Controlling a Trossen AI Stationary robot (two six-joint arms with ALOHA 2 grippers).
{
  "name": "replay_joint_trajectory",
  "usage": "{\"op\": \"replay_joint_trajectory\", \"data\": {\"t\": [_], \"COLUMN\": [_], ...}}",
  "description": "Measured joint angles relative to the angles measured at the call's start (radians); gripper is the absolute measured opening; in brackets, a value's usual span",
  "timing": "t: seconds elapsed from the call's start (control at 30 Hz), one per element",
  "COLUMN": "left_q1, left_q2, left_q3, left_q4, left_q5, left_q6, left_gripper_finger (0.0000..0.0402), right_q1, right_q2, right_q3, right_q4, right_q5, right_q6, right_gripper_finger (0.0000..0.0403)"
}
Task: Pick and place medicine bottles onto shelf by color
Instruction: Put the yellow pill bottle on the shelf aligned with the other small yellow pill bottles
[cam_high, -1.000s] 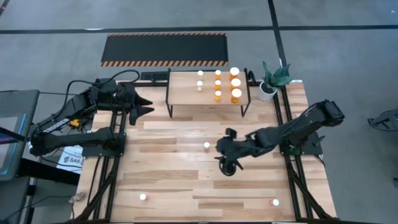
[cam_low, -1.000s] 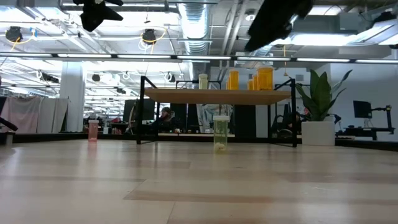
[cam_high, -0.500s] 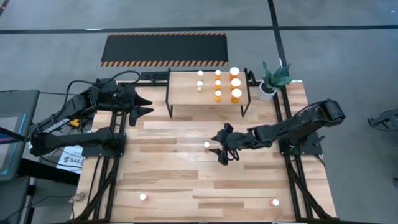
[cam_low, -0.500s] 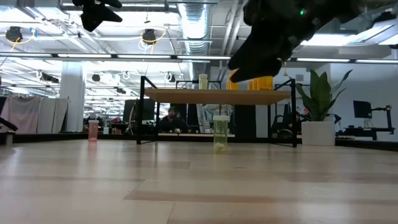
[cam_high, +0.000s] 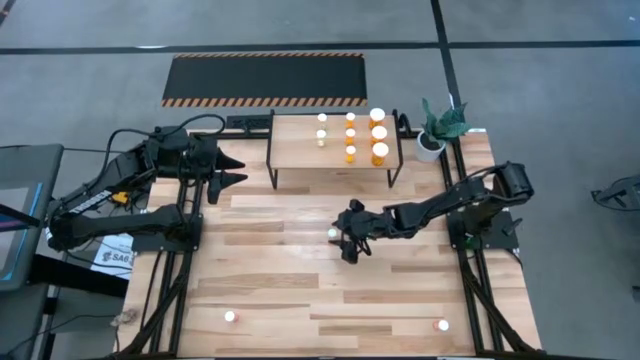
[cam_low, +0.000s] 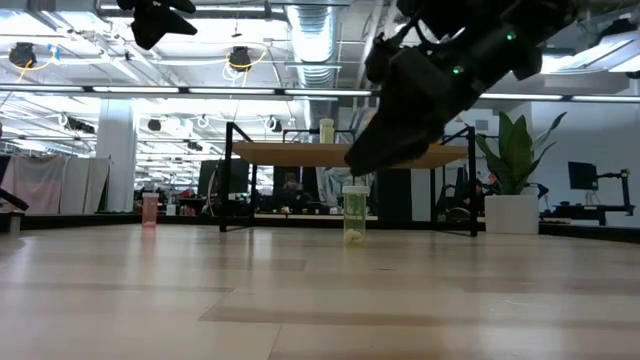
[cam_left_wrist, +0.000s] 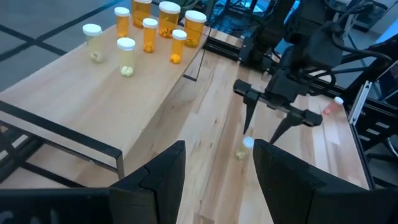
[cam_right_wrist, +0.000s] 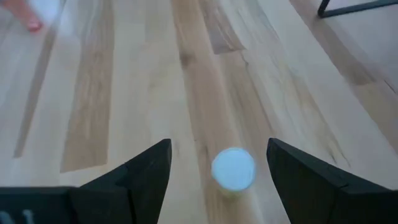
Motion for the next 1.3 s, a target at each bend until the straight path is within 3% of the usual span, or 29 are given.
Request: {"op": "replay_joint_trajectory", "data": {"t": [0.77, 1.3], "left_q1": [0.0, 0.0], "left_q2": [0.0, 0.0], "left_q3": [0.0, 0.0], "left_q4": [0.002, 0.002], "left_q5": [0.001, 0.0], "left_q6": [-0.006, -0.01], "left_gripper_finger": [0.0176, 0.0176], "right_q1": [-0.021, -0.021], "right_q2": [0.064, 0.064], "right_q3": [0.001, 0.001], "right_q4": [0.022, -0.015], "right_q5": [0.015, 0.012], "right_q6": [-0.012, -0.012], "right_gripper_finger": [0.0283, 0.0202]}}
